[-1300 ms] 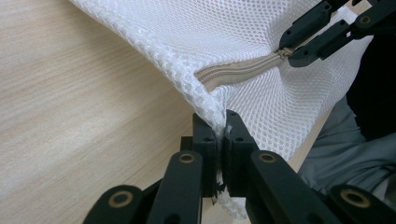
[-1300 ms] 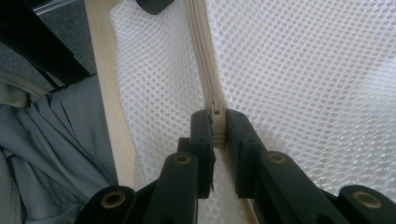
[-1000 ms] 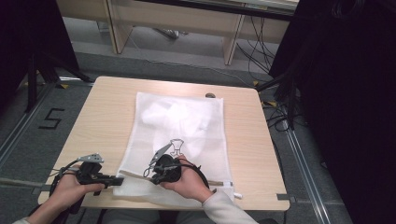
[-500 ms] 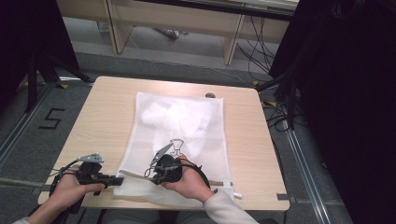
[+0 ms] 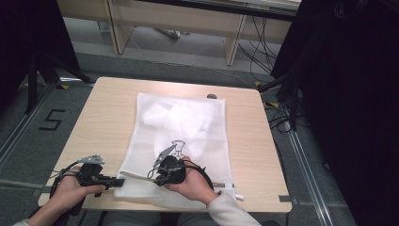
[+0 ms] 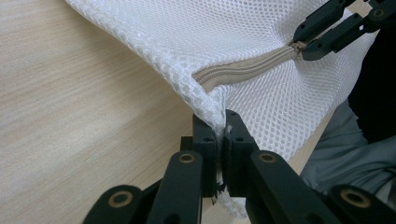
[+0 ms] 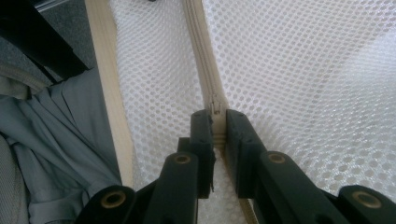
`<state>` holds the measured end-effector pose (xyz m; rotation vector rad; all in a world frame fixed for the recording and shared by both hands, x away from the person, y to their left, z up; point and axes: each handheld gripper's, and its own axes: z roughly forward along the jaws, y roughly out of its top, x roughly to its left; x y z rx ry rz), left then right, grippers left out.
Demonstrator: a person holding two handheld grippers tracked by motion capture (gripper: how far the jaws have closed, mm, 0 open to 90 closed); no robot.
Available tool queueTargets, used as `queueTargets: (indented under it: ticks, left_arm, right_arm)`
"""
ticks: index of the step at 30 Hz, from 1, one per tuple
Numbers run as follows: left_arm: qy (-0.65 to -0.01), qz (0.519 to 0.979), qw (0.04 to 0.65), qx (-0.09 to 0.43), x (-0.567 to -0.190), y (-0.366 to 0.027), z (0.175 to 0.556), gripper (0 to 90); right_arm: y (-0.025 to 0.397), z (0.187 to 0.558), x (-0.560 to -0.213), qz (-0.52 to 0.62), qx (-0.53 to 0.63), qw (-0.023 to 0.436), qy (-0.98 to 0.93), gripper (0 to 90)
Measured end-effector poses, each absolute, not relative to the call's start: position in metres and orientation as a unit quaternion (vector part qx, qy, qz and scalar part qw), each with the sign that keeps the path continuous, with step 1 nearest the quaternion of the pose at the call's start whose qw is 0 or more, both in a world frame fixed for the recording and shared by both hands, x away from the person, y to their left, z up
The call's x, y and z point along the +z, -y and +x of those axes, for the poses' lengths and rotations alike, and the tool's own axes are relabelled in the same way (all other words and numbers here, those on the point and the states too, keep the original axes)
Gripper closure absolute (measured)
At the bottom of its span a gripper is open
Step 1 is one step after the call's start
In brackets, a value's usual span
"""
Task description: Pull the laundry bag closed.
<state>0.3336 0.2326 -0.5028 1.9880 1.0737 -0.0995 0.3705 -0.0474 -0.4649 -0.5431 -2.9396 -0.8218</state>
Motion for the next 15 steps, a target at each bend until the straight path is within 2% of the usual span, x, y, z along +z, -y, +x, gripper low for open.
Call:
queueTargets:
  ticks: [15]
  left_arm:
    - [-0.433, 0.792, 0.429, -0.038, -0.5026, -0.2322, 0.3333, 85.3]
  right_arm:
    - [0.0545, 0.3695, -0.4626, -0.184, -0.264, 0.023, 0.947, 82.2]
